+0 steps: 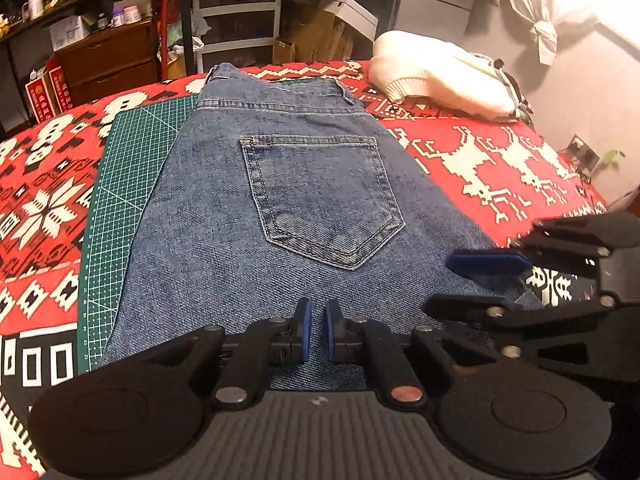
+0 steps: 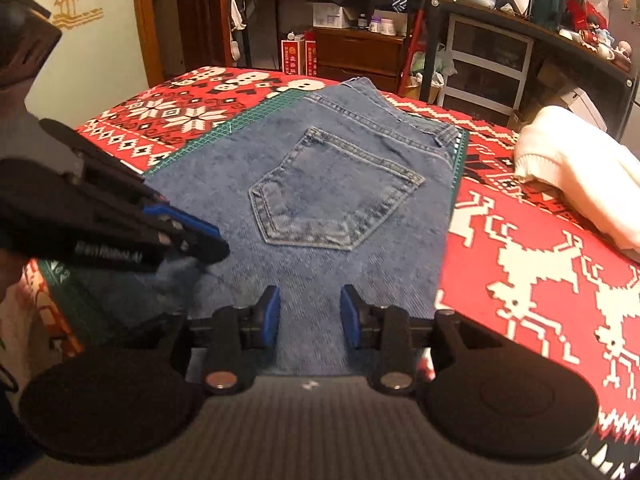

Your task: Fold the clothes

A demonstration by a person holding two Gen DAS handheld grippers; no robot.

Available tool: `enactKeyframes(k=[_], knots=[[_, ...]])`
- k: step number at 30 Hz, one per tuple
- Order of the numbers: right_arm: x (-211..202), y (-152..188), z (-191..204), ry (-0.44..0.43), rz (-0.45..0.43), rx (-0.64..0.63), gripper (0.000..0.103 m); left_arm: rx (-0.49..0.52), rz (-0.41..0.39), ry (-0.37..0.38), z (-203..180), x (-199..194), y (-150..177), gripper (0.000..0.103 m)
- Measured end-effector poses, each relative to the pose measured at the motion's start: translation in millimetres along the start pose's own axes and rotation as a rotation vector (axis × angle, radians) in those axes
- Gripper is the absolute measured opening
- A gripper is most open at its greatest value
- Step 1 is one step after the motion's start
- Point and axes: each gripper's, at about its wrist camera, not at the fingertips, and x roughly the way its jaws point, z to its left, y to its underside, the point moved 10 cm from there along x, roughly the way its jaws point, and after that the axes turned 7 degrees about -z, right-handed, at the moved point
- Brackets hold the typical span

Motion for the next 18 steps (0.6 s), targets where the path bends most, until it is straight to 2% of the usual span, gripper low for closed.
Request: enactKeyframes(k=[4, 9, 18], knots=[[-11.8, 4.5, -8.7, -0.004, 0.001, 0.045, 0.037, -0.008, -0.004, 0.003, 0.2, -0.5, 0.0, 0.008], [-15.1, -2.8, -28.3, 0.059, 0.002, 0.114, 0.037, -0.02, -0.008, 0.01, 1.1, -0.3, -0.2, 0.009], [21.4, -26.3, -47.7, 0.097, -0.014, 0.138, 0.031, -0.033, -0.01, 0.019, 1.9, -1.4, 0.5, 0.009]])
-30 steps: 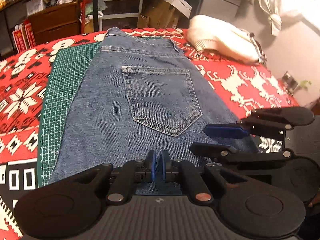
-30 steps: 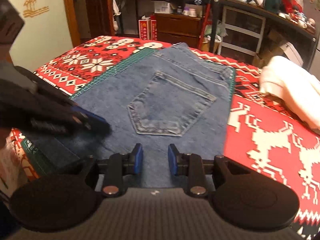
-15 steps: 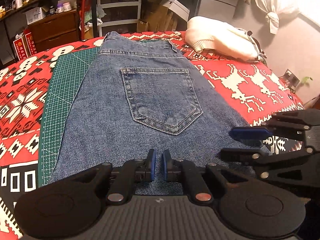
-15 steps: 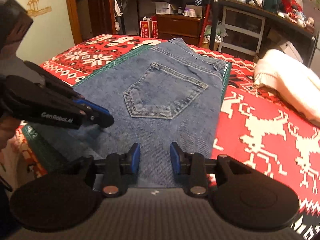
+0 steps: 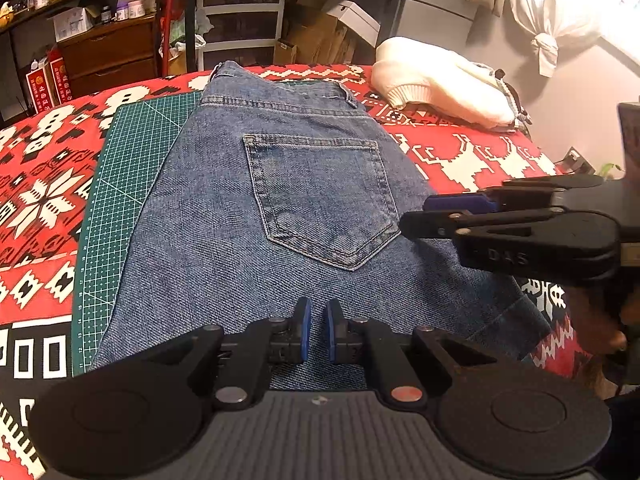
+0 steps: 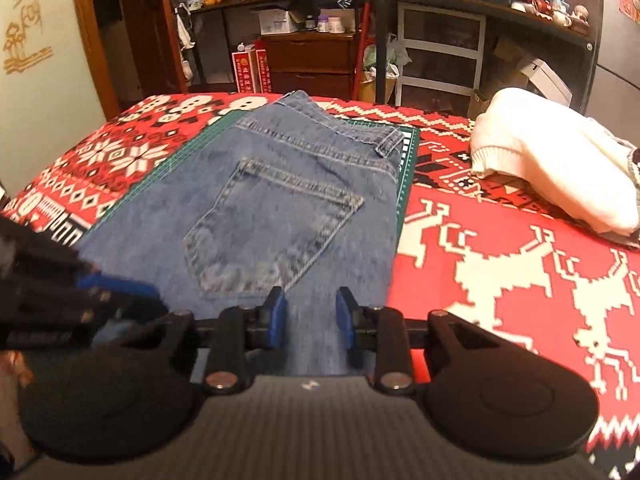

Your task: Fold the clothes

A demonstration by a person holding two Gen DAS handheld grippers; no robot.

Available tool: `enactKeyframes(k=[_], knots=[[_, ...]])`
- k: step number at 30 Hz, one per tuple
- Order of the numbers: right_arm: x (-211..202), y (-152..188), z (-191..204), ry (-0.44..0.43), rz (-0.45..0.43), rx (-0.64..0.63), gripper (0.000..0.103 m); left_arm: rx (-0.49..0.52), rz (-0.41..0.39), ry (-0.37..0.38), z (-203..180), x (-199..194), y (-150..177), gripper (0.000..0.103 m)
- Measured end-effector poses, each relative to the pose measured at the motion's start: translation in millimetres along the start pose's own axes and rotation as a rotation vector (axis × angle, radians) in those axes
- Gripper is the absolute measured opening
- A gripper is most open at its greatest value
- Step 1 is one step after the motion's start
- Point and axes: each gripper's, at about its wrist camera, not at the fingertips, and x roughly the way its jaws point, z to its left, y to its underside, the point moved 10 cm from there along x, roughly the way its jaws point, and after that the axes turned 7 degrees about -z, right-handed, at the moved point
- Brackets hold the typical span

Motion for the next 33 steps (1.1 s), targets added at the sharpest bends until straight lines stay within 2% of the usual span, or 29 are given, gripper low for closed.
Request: enactKeyframes(k=[4, 13, 17, 23, 27, 33], knots=[[8.4, 1.2, -5.5, 0.021, -0.002, -0.002, 0.03, 0.0, -0.001, 0.001, 0.2, 0.0, -0.2, 0.009], [-18.5, 19.0, -12.7, 0.021, 0.005, -0.003, 0.031, -0.003, 0.001, 0.006, 0.1, -0.1, -0.4, 0.011], [-20.5, 8.0, -9.7, 0.036, -0.022, -0.022, 0.032, 0.007, -0.003, -0.001, -1.1, -0.3, -0.1, 0.011], [6.8, -11.9, -1.6, 0.03, -0.044, -0.048, 0.032, 0.013, -0.002, -0.004, -1.5, -0.2, 0.4, 0.012], [17.1, -3.6, -6.3, 0.032, -0.033, -0.037, 0.034, 0.014, -0.001, -0.001, -1.3, -0.1, -0.2, 0.012], [-1.1, 12.9, -19.9, 0.037, -0.02, -0.014, 0.041, -0.002, -0.007, 0.005, 0.4, -0.7, 0.4, 0.012]])
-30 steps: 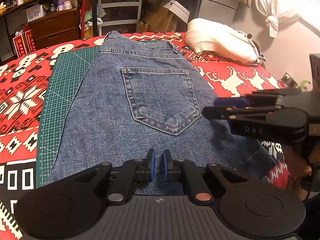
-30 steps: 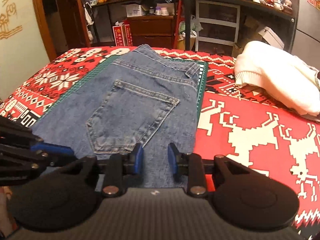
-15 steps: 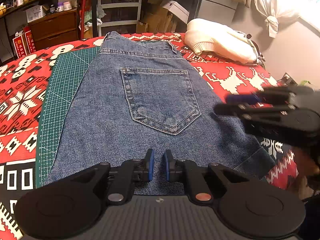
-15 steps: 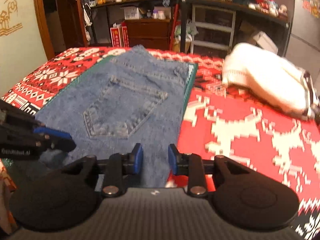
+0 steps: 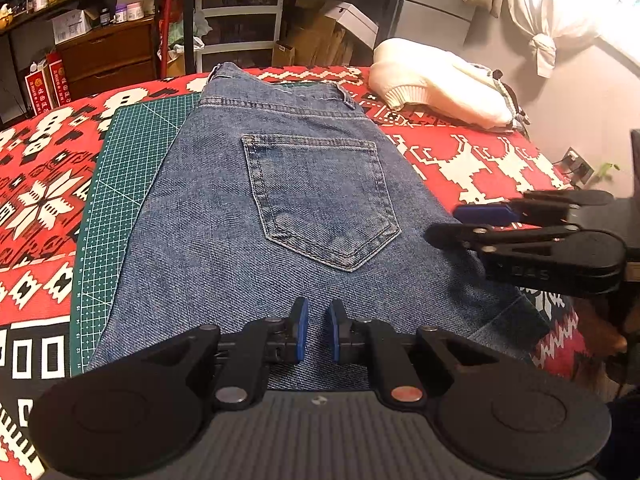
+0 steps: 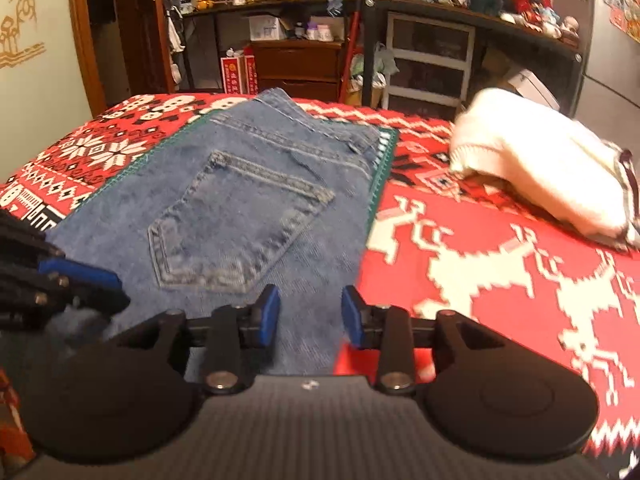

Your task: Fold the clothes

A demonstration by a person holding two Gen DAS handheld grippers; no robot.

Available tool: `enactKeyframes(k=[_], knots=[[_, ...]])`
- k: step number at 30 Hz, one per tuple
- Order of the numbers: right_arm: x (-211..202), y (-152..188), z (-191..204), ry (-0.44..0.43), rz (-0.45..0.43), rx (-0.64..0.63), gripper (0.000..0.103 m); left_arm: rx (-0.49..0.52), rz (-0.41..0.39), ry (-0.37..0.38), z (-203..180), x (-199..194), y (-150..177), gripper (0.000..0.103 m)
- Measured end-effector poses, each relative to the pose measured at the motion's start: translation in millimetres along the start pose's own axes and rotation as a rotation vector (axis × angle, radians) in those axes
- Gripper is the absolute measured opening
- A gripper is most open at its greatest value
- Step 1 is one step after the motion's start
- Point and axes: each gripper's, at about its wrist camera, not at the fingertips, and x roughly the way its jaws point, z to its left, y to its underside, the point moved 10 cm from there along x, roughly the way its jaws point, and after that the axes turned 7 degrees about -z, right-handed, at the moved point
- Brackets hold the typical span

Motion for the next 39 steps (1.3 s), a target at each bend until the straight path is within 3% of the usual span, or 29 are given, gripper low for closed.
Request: enactKeyframes(k=[3, 5, 7, 10, 12, 20, 26, 30, 36, 39], knots=[[-10.2, 0.3, -3.6, -0.001, 0.007, 0.033, 0.041, -0.001, 0.002, 0.008, -2.0, 0.3, -0.3, 0.017], [-16.6, -4.5, -0.8, 0.003, -0.005, 0.039, 0.041, 0.003, 0.004, 0.027, -5.9, 0.3, -0.2, 0.029], [-22.9, -11.9, 7.3, -0.002, -0.035, 0.025, 0.041, 0.028, 0.01, 0.054, -15.7, 1.5, 0.7, 0.05], [-22.9, -17.2, 21.8, -0.016, -0.055, -0.012, 0.041, 0.156, 0.013, 0.005, -33.4, 5.0, 5.4, 0.061], [-17.9, -12.2, 27.9, -0.024, -0.036, -0.026, 0.041, 0.199, 0.005, -0.022, -38.4, 5.7, 8.1, 0.065], [-24.4, 16.4, 18.6, -0.048, -0.008, 0.033, 0.043, 0.149, 0.018, -0.008, -32.2, 5.4, 4.9, 0.065], [-28.7, 21.5, 14.9, -0.036, -0.011, 0.045, 0.044, 0.164, 0.015, -0.115, -21.3, -1.2, -4.7, 0.061], [-27.2, 21.0, 12.1, -0.038, -0.009, 0.063, 0.046, 0.082, -0.029, -0.145, 3.5, -9.2, -22.4, 0.056], [-26.1, 21.2, 12.5, -0.032, -0.013, 0.063, 0.047, -0.106, -0.007, -0.142, 44.6, 12.3, -38.0, 0.014], [-26.4, 21.3, 12.7, -0.032, -0.012, 0.063, 0.047, -0.183, 0.013, -0.131, 57.6, 17.9, -31.1, 0.011]])
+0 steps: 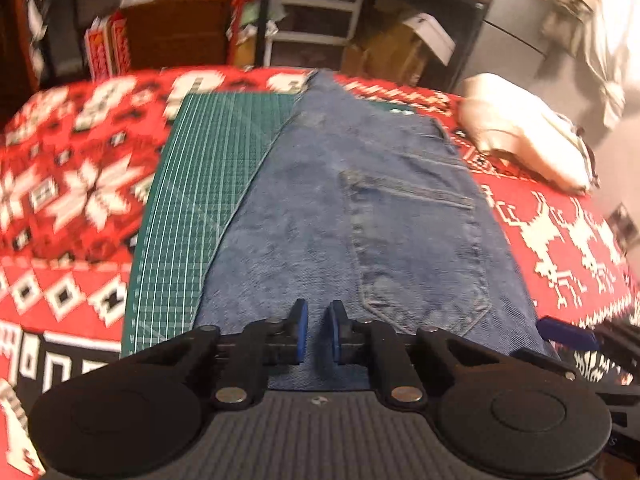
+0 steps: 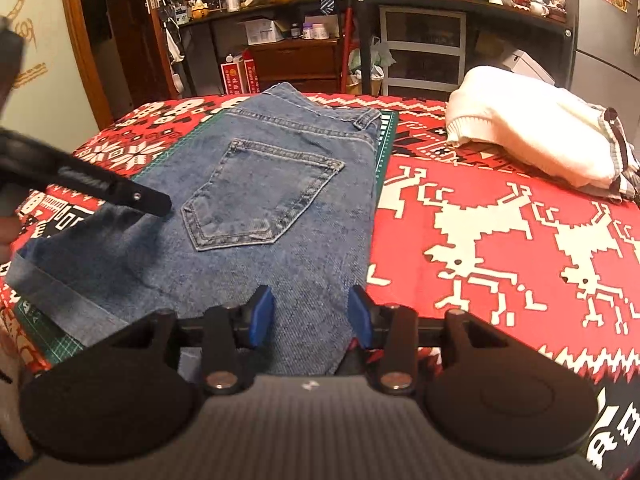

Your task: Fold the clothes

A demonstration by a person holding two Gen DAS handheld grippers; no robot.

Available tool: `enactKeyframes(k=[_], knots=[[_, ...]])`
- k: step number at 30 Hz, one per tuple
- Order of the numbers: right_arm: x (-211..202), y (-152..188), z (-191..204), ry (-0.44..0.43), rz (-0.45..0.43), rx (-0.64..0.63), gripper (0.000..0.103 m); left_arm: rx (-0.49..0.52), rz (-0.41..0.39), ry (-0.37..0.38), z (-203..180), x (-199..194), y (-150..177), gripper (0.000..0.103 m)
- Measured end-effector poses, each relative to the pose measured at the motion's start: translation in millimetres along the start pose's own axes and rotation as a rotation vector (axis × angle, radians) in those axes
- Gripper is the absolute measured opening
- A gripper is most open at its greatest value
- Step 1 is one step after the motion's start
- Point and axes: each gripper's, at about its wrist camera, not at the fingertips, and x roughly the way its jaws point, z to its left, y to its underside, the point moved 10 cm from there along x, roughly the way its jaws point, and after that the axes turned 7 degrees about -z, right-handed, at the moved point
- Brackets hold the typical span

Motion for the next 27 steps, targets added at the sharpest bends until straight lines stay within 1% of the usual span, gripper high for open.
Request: enactKeyframes(k=[1, 2, 3, 5, 8, 11, 12, 17, 20, 21, 25, 27], knots=[[-0.1, 0.0, 0.0, 0.0, 0.0, 0.0, 0.047, -0.014, -0.001, 0.009, 2.8, -0.6, 1.9, 0.011], [-0.1, 0.1, -0.2, -0.001, 0.0, 0.0, 0.047, -0.006, 0.0, 0.007, 4.6, -2.7, 4.2, 0.01], [0.0, 0.2, -0.4, -0.001, -0.001, 0.001, 0.047, 0.023, 0.0, -0.006, 6.7, -6.3, 7.3, 0.009], [0.0, 0.1, -0.5, -0.003, -0.002, 0.001, 0.047, 0.084, 0.0, -0.032, 10.9, -13.9, 13.6, 0.008], [0.9, 0.0, -1.3, -0.006, -0.004, 0.003, 0.048, 0.109, 0.007, -0.033, 20.5, -25.6, 23.0, 0.008], [1.4, 0.0, -1.4, -0.006, -0.006, 0.003, 0.048, 0.099, 0.01, -0.058, 36.5, -35.3, 28.7, 0.009], [1.5, 0.0, -1.4, -0.005, -0.007, 0.003, 0.048, 0.093, 0.014, -0.071, 43.1, -37.7, 30.5, 0.004], [2.0, -0.3, -1.6, -0.006, -0.007, 0.001, 0.048, 0.057, 0.024, -0.078, 54.5, -45.6, 34.8, 0.003], [2.1, -0.1, -1.7, -0.007, -0.008, 0.0, 0.048, 0.062, 0.036, -0.109, 50.7, -45.6, 32.3, 0.003], [2.0, 0.0, -1.7, -0.006, -0.008, 0.0, 0.048, 0.069, 0.028, -0.114, 47.1, -45.5, 28.4, 0.005], [1.0, 0.8, -0.5, -0.004, -0.01, 0.0, 0.048, 0.04, -0.018, -0.077, 36.2, -39.1, 4.1, 0.005], [0.7, 0.8, -0.3, -0.004, -0.009, 0.0, 0.048, 0.03, -0.031, -0.064, 31.4, -29.6, -8.3, 0.005]])
